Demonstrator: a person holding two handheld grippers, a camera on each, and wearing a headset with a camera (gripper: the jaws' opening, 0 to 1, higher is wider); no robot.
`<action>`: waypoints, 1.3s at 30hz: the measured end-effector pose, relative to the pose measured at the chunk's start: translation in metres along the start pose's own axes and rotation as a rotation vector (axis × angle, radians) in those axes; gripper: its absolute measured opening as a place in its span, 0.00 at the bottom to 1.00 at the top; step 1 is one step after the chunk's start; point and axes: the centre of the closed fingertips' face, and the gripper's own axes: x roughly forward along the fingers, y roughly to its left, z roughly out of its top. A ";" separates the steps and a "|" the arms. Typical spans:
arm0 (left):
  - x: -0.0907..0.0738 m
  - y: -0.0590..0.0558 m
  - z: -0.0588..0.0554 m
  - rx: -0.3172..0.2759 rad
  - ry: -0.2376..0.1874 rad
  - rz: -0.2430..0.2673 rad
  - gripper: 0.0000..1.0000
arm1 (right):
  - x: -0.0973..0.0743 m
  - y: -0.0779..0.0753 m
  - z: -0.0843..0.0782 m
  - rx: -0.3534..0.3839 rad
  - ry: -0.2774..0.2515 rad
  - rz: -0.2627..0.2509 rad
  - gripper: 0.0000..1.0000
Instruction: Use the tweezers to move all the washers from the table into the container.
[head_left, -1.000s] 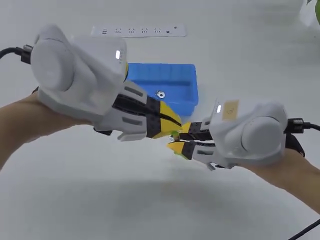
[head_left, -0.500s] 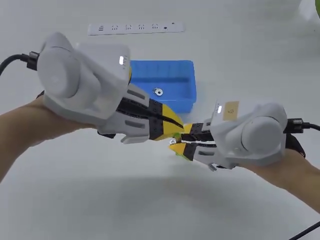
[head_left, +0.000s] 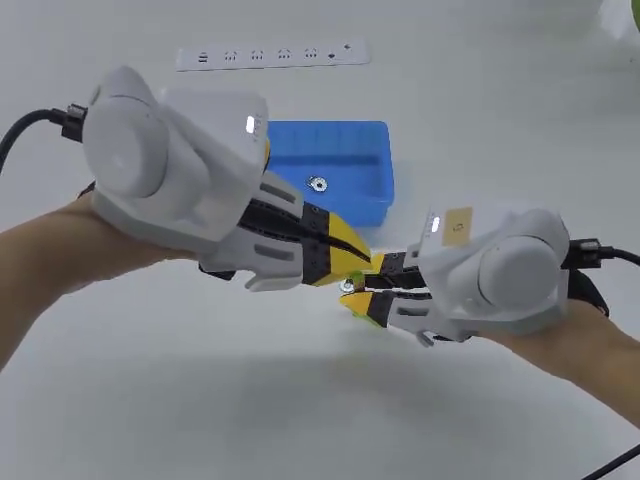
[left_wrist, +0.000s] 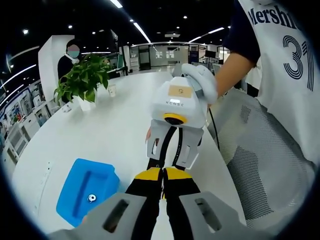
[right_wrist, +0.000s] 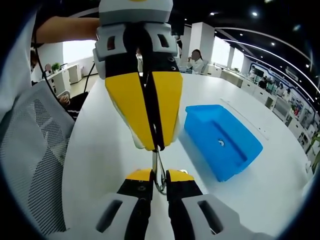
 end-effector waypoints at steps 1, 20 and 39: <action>0.000 0.000 0.000 0.001 0.003 0.001 0.05 | 0.000 0.000 0.000 0.000 0.001 0.001 0.11; -0.036 0.009 0.022 0.059 0.010 0.016 0.05 | -0.009 -0.008 0.045 -0.040 -0.072 -0.007 0.11; -0.073 0.057 0.053 0.199 0.026 0.089 0.05 | -0.012 -0.061 0.103 -0.147 -0.136 -0.081 0.10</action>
